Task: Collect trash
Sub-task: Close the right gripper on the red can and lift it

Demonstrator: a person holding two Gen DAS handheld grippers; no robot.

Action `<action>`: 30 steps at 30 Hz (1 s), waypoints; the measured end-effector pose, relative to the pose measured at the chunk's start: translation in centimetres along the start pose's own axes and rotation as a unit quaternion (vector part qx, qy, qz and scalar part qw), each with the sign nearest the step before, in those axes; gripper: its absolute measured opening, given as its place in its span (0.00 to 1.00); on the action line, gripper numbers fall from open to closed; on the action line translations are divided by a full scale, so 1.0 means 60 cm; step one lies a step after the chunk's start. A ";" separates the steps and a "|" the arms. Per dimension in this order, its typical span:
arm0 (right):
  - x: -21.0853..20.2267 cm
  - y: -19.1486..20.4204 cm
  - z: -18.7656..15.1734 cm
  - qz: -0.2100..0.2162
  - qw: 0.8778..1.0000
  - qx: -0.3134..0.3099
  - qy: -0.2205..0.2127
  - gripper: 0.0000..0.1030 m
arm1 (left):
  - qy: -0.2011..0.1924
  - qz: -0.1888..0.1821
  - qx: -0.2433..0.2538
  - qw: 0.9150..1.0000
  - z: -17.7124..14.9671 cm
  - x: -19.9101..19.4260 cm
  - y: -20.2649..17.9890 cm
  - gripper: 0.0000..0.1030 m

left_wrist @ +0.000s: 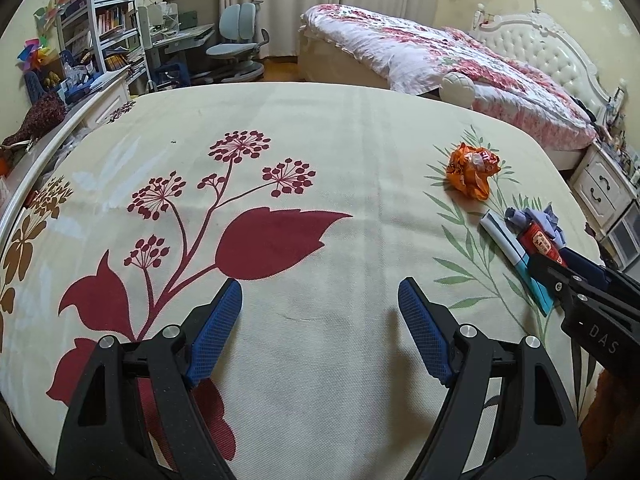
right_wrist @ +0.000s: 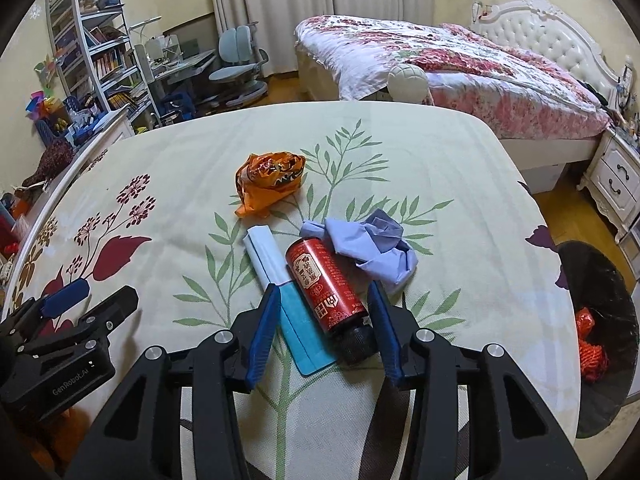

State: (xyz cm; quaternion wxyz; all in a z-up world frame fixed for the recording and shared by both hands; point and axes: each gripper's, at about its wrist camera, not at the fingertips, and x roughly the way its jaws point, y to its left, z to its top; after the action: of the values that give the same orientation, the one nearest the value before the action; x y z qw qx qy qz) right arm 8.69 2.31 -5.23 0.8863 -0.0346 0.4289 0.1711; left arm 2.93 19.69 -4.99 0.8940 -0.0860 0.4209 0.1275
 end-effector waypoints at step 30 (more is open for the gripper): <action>-0.027 -0.062 -0.030 -0.022 0.999 0.044 -0.018 0.34 | -0.004 -0.008 0.034 0.999 -0.003 -0.004 -0.054 0.76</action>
State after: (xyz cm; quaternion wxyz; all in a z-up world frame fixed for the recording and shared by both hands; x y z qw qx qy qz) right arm 7.63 -2.01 -5.41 0.8981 -0.0014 0.4190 0.1334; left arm 3.64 16.50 -4.80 0.8990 -0.0581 0.4208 0.1064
